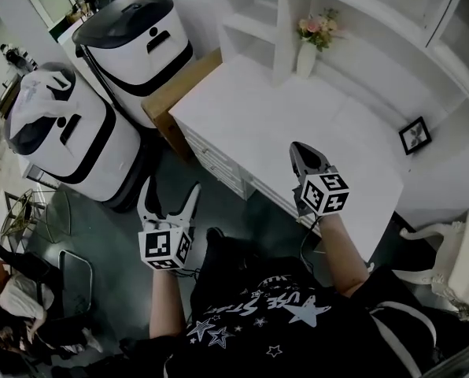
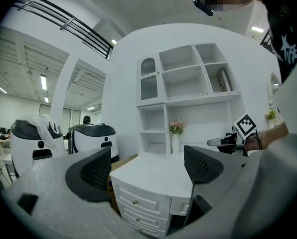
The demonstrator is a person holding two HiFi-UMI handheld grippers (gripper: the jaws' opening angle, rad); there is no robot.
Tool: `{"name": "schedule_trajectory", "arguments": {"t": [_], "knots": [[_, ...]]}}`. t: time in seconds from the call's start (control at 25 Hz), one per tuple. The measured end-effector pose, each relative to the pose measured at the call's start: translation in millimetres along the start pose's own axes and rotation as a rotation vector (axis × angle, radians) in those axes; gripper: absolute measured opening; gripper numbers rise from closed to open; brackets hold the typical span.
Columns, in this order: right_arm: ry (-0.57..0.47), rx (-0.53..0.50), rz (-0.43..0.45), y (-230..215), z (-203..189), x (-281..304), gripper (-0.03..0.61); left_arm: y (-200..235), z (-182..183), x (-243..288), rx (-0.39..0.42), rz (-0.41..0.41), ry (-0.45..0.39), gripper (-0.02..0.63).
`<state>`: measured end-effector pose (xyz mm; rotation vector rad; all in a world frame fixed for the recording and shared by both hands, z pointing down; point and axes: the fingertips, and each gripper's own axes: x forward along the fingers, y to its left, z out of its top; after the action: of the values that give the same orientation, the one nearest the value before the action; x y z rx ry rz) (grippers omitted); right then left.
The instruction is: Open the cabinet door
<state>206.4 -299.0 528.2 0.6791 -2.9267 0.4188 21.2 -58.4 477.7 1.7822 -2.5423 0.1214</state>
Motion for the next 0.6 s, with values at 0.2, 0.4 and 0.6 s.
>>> {"name": "schedule_trajectory", "arguments": {"t": [0.2,0.4,0.6], "knots": [[-0.021,0.006,-0.065,-22,8,5,0.006,1,10,45,0.009,-0.072,-0.028,0.457],[-0.08,0.005,-0.157,-46,33,15,0.005,-1,34,103,0.044,-0.194,-0.086,0.46],[-0.146,-0.008,-0.273,-68,65,28,0.005,8,60,172,0.058,-0.309,-0.14,0.46]]}}
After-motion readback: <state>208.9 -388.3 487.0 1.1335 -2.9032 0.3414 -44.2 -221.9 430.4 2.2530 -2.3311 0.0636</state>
